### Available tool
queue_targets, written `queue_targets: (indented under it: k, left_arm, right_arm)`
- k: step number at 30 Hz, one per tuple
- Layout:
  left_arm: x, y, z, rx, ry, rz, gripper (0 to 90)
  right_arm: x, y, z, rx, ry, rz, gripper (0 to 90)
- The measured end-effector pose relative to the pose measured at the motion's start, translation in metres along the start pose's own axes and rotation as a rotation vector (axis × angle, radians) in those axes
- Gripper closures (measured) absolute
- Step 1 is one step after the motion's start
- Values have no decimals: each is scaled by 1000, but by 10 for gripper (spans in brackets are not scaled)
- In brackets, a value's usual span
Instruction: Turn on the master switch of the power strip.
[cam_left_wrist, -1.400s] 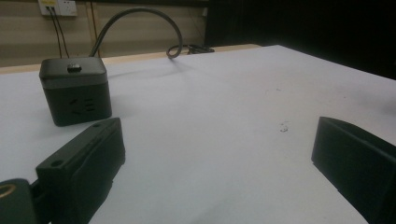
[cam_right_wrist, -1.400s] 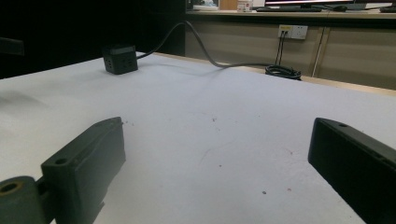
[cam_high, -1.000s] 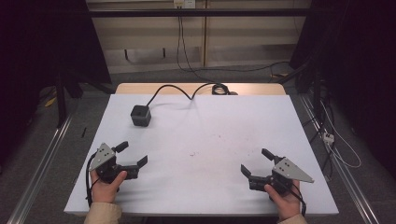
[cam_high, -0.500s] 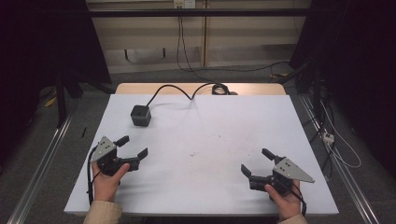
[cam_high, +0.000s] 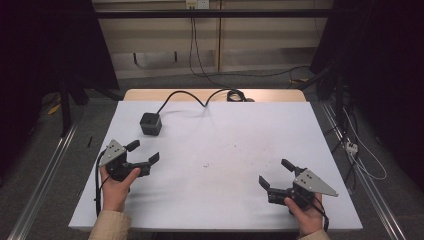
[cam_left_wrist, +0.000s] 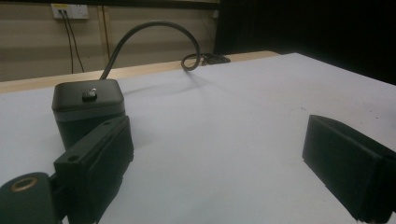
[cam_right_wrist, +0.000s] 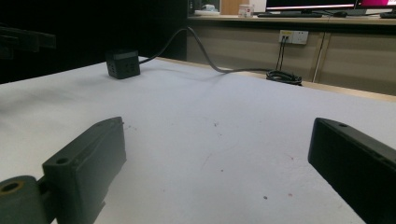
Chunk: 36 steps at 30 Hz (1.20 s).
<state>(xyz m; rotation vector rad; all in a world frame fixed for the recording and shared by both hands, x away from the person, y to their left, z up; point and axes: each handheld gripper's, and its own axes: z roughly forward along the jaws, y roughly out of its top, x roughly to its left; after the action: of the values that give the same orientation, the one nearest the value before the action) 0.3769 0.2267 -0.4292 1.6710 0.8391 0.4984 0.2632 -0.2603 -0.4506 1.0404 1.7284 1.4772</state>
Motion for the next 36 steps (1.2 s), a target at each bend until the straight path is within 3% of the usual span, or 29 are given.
queue_targets:
  k: [6,16,36]
  left_arm:
    - [1,5,8,-10,-2,-3,82]
    - [14,14,16,-20,26,0,82]
    - [23,22,28,-23,17,-3,82]
  right_arm:
    - [-1,0,-1,-2,-2,1,37]
    - [-2,0,-2,-5,-5,6,37]
    - [0,0,0,-3,11,5,37]
